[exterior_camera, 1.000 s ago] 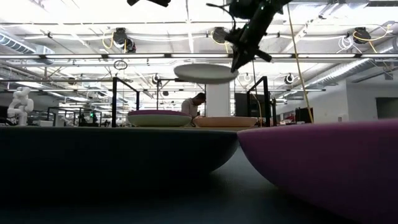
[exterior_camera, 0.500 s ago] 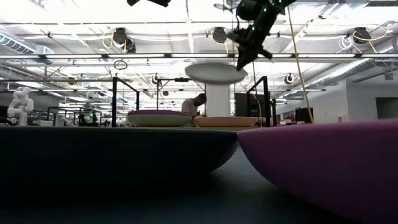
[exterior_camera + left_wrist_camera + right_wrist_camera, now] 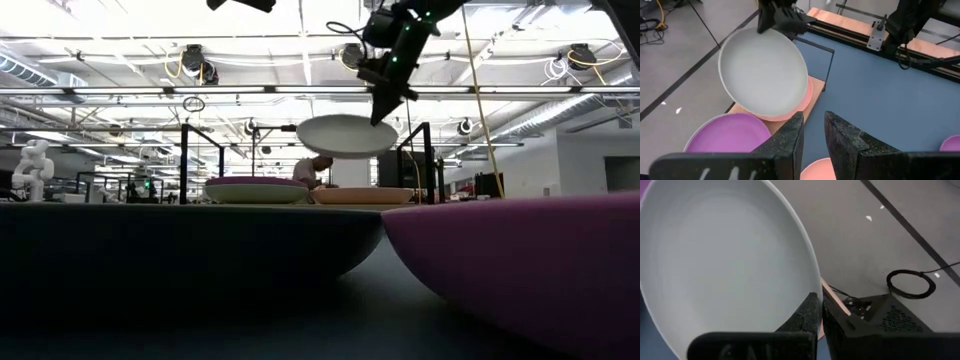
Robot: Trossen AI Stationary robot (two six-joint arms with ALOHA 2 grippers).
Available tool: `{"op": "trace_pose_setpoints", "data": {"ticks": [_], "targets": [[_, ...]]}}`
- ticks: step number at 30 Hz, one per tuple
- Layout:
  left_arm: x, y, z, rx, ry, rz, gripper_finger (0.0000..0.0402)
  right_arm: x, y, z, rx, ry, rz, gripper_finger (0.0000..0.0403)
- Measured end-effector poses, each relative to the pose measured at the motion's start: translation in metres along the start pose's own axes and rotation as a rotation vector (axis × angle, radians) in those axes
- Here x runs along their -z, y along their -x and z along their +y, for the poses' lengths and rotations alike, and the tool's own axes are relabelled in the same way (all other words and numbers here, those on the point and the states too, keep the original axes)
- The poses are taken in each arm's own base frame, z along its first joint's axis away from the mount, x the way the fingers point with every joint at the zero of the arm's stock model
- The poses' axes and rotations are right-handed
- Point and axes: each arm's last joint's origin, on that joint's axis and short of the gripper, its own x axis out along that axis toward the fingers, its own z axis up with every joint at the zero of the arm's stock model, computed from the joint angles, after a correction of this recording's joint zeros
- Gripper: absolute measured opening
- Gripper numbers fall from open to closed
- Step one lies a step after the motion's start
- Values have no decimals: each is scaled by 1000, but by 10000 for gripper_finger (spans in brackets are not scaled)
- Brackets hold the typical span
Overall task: Place and stack plates onto a shelf
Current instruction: Stack the gray plate on top of the pink plate, then stack the left black plate on top of the purple plate
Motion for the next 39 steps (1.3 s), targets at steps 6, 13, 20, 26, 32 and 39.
{"op": "trace_pose_setpoints", "data": {"ticks": [6, 13, 20, 26, 32, 39], "targets": [[0, 0, 0, 2, 33, 1, 81, 0, -22, 9, 6, 96, 48, 0], [0, 0, 0, 2, 53, 2, 81, 4, -41, 11, 22, 156, 111, 0], [2, 0, 0, -1, 58, 16, 81, 5, -41, 9, 23, 183, 126, 1], [2, 0, 0, -1, 57, 16, 81, 5, -41, 8, 50, 190, 126, 22], [2, 0, 0, -1, 52, 16, 81, 5, -41, 8, 50, 190, 123, 40], [2, 0, 0, -2, 51, 16, 81, 3, -41, 9, 51, 190, 109, 51]]}}
